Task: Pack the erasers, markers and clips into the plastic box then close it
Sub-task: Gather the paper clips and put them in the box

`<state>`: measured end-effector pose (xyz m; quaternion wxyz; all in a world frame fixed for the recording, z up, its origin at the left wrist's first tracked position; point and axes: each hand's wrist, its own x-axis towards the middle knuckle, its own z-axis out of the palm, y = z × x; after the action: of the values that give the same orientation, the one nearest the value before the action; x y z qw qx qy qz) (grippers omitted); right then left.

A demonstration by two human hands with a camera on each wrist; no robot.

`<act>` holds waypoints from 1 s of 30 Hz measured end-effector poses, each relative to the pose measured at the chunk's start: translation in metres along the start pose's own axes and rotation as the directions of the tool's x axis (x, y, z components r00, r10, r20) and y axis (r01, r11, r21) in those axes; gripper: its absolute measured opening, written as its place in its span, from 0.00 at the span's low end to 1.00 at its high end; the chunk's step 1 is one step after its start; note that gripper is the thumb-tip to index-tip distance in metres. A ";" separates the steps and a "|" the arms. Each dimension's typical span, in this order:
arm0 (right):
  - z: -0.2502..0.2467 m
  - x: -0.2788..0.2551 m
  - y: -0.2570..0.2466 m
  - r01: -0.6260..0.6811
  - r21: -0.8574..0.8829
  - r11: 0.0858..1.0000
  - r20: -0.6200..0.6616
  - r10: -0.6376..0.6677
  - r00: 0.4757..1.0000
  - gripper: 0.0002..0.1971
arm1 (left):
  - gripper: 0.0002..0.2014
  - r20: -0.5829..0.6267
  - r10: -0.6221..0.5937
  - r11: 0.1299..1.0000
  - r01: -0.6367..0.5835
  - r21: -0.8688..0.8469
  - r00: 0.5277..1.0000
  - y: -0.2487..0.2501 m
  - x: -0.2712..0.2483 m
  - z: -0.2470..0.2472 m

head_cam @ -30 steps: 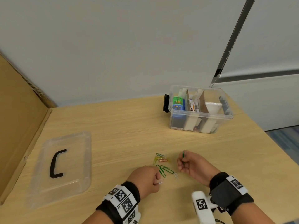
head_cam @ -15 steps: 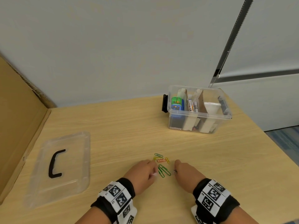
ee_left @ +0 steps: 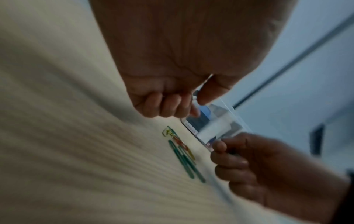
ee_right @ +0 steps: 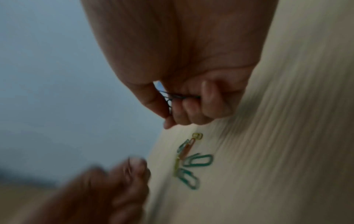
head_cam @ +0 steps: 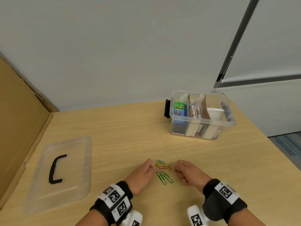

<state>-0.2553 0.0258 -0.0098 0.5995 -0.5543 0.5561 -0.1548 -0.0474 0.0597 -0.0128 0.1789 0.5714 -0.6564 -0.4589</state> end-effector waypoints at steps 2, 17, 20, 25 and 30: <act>0.006 0.001 0.003 0.089 -0.382 0.920 -0.014 -0.102 0.995 0.06 | 0.08 0.060 0.067 0.964 -0.080 0.254 0.996 0.001 0.004 0.005; 0.012 0.002 -0.001 0.140 -0.085 0.987 -0.022 -0.142 0.990 0.09 | 0.10 0.094 0.060 0.822 -0.103 0.560 0.994 0.006 0.005 0.012; 0.000 -0.002 -0.002 0.087 0.631 0.771 0.045 -0.149 0.988 0.09 | 0.09 0.106 0.043 0.862 -0.091 0.499 0.993 0.003 0.005 0.010; -0.008 0.007 -0.001 0.004 0.595 0.804 -0.063 0.042 0.997 0.19 | 0.06 0.109 0.057 0.867 -0.103 0.488 0.992 0.002 0.005 0.012; -0.008 0.017 0.005 0.013 0.179 0.984 -0.138 0.012 0.990 0.12 | 0.04 -0.046 0.069 0.995 -0.066 0.078 0.997 -0.003 0.002 -0.005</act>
<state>-0.2588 0.0097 -0.0202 0.6069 -0.4859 0.5803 -0.2427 -0.0427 0.0563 -0.0131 0.1885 0.5663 -0.6878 -0.4131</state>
